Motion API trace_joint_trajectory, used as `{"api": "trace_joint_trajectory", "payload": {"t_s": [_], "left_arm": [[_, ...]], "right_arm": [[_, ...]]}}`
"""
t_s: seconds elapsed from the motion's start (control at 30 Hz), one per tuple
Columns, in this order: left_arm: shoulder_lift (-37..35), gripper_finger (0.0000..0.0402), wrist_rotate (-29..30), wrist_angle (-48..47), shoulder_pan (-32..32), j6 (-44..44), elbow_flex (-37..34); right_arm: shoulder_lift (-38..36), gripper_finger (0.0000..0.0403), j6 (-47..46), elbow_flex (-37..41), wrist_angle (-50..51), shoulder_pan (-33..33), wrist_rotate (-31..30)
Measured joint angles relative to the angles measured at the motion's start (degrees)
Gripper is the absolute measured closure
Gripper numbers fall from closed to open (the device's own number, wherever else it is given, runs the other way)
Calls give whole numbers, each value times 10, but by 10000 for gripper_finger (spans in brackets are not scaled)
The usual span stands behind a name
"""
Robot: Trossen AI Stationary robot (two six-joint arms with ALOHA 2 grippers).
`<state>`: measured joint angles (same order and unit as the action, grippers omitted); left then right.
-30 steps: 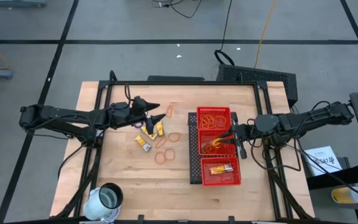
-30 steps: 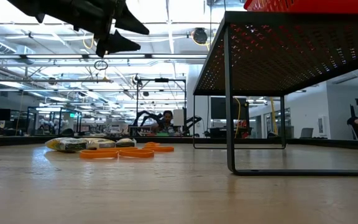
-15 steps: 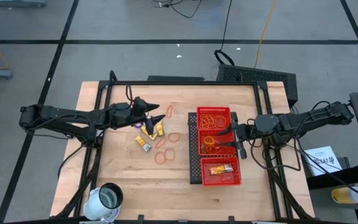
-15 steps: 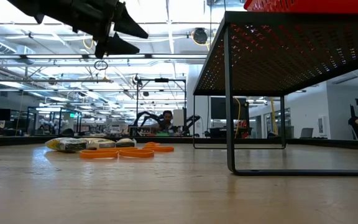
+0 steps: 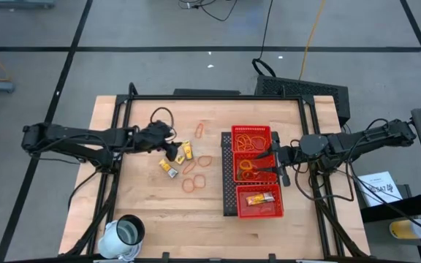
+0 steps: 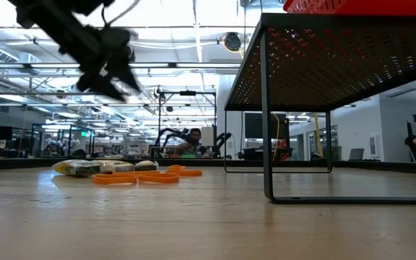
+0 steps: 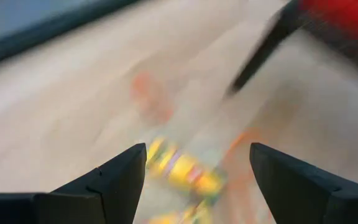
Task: Pick & Place Office Desk Supplies
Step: Put the purple spring keychain into the middle red bin on the shelf
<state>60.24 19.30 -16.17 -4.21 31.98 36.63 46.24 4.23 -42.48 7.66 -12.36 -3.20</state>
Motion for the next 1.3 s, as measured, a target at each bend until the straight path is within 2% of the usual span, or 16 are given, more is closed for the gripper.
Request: {"api": "trace_joint_trajectory", "payload": {"t_s": [0.17,0.3,0.43,0.6,0.83,1.07,1.17,1.3], "left_arm": [[21,105,50,-113,0,162,0],[59,105,26,-137,-12,248,0],[110,105,-12,-137,-29,266,0],[169,105,-11,-135,-63,303,-1],[236,105,-12,-123,-101,310,-1],[273,107,-26,-92,-119,284,2],[276,123,-28,-93,-119,283,2],[276,171,-34,-91,-119,281,2]], "right_arm": [[0,234,1,0,-1,0,0],[0,234,8,0,-1,0,0],[0,234,10,0,-1,0,0],[0,237,10,0,-1,0,0],[0,238,10,0,-1,0,0],[0,238,10,0,-1,0,0],[0,238,10,0,-1,0,0],[0,238,10,0,-1,0,0]]}}
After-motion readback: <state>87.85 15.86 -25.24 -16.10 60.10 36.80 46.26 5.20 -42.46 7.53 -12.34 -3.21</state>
